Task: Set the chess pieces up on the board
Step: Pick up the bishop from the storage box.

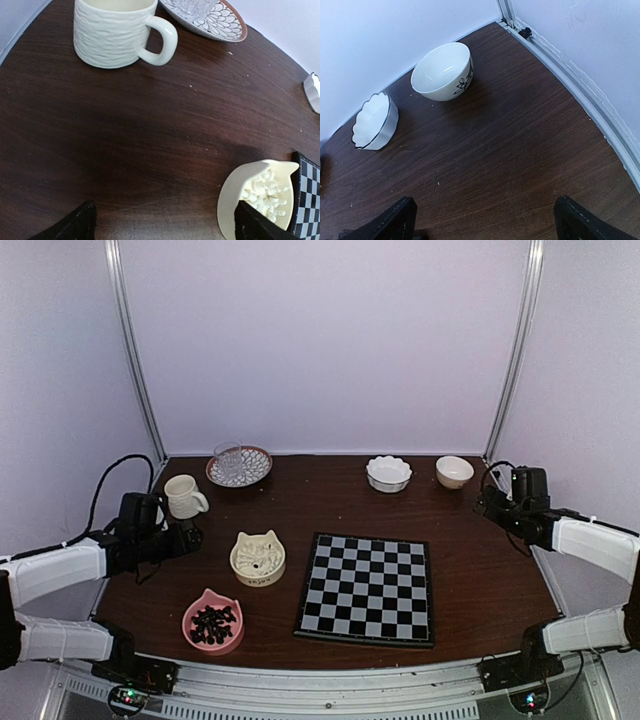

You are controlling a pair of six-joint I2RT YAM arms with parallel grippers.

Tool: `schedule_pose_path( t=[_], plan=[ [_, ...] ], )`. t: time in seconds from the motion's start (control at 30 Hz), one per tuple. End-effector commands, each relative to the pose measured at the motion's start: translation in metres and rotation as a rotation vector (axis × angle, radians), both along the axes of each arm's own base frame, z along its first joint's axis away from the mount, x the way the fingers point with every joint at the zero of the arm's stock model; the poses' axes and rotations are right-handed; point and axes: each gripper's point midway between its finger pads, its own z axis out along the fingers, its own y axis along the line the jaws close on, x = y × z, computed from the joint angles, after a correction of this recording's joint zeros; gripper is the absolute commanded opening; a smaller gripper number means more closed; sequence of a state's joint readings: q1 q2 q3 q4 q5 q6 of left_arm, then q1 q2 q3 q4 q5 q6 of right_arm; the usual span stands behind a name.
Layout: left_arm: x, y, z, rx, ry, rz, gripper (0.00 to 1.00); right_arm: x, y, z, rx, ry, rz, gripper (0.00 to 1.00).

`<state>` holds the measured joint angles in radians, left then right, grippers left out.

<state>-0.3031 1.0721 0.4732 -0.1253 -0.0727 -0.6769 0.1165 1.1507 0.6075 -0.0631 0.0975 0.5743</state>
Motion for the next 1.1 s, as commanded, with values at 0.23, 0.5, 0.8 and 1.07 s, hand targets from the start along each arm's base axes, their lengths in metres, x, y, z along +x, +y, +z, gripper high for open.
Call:
schedule_pose_path(
  t=[0.23,0.5,0.8,1.07],
  plan=[
    [-0.004,-0.061,0.040,-0.003,-0.169,-0.356,0.77,-0.001,0.000,0.005,-0.028,0.002,0.004,1.00],
    [-0.012,-0.116,0.042,0.170,-0.180,-0.567,0.60,0.001,0.009,0.013,-0.047,-0.021,0.043,1.00],
    [0.001,-0.143,0.018,0.284,-0.084,-0.635,0.49,0.001,0.015,0.017,-0.079,-0.022,0.061,0.99],
    [0.013,-0.157,-0.003,0.329,-0.025,-0.672,0.43,0.001,0.017,0.020,-0.084,-0.026,0.066,1.00]
  ],
)
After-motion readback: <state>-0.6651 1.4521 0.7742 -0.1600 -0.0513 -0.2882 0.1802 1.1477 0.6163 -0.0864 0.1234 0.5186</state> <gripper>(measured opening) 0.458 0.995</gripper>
